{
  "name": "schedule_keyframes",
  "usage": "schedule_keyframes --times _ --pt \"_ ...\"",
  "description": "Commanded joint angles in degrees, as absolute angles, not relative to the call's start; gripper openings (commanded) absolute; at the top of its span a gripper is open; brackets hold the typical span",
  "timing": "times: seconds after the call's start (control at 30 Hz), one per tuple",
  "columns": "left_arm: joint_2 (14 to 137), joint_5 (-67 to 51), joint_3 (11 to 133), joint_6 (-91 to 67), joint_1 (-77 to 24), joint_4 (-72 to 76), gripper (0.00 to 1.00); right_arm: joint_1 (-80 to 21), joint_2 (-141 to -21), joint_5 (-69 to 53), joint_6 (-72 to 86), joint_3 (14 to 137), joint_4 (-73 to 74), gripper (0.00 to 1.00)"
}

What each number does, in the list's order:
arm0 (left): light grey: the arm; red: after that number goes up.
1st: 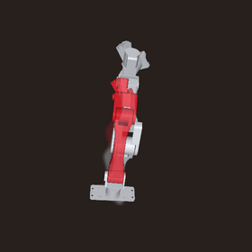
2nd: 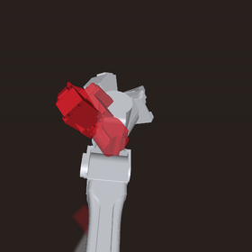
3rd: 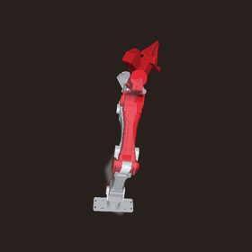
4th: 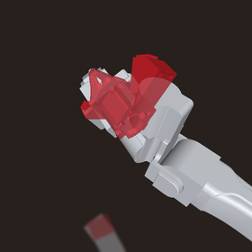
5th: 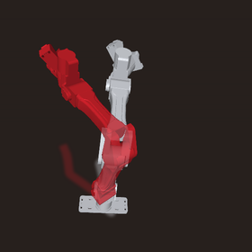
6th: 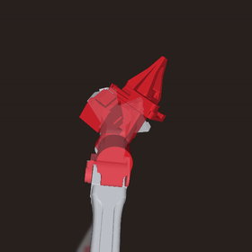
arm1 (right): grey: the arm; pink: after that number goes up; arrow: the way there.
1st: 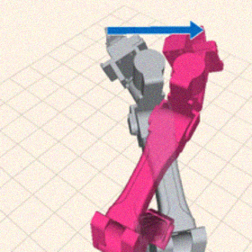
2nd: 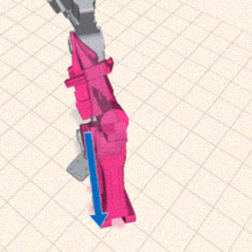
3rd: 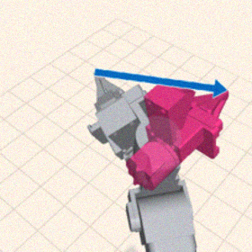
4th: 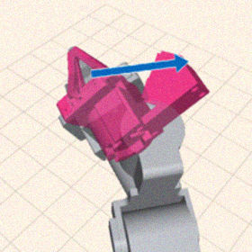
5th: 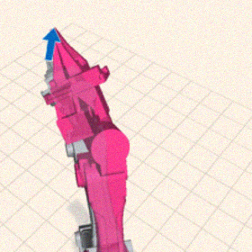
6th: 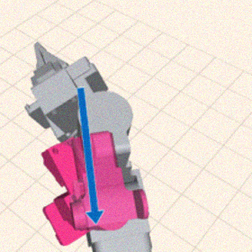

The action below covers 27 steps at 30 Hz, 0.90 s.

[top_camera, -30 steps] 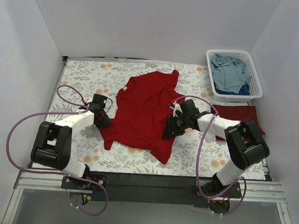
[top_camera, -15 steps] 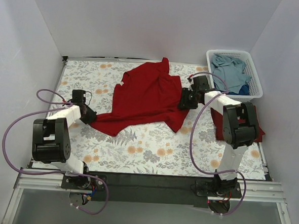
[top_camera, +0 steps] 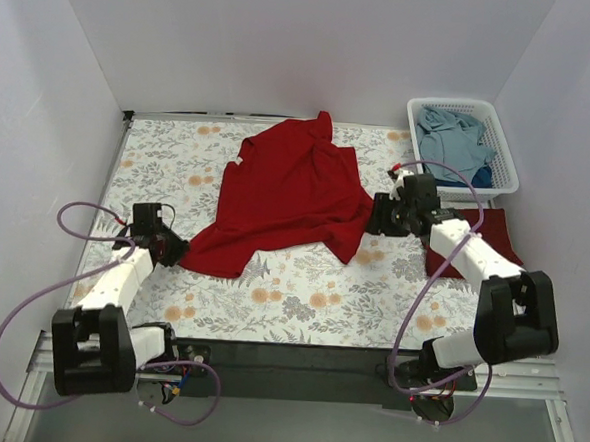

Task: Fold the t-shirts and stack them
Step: Flatten the tshirt out

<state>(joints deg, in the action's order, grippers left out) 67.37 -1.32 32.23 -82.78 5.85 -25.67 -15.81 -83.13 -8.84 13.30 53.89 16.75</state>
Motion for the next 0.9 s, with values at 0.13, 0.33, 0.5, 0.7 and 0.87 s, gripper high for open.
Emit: schedule_keyframes --times 0.13,0.33,0.5,0.7,0.87 --pt "54.67 4.49 31.47 -79.46 5.63 -24.8 0.35 -15.91 -77.34 -19.86 20.38 39.38 1.86 0.63" --pt "55.89 -2.61 30.67 -76.47 2.03 -20.14 0.47 -15.82 -78.92 -19.51 26.09 34.37 -8.94 0.66" --pt "61.25 -8.69 32.33 -75.85 -1.21 -17.75 0.49 -15.82 -82.87 -21.0 29.61 33.4 -13.62 0.64" --pt "73.11 -7.03 37.61 -75.32 -7.82 -17.58 0.49 -15.82 -88.76 -22.67 30.15 34.27 -15.03 0.62" --pt "79.71 -5.1 39.37 -76.9 -8.44 -17.67 0.48 -15.82 -91.67 -23.38 28.39 35.24 -14.85 0.5"
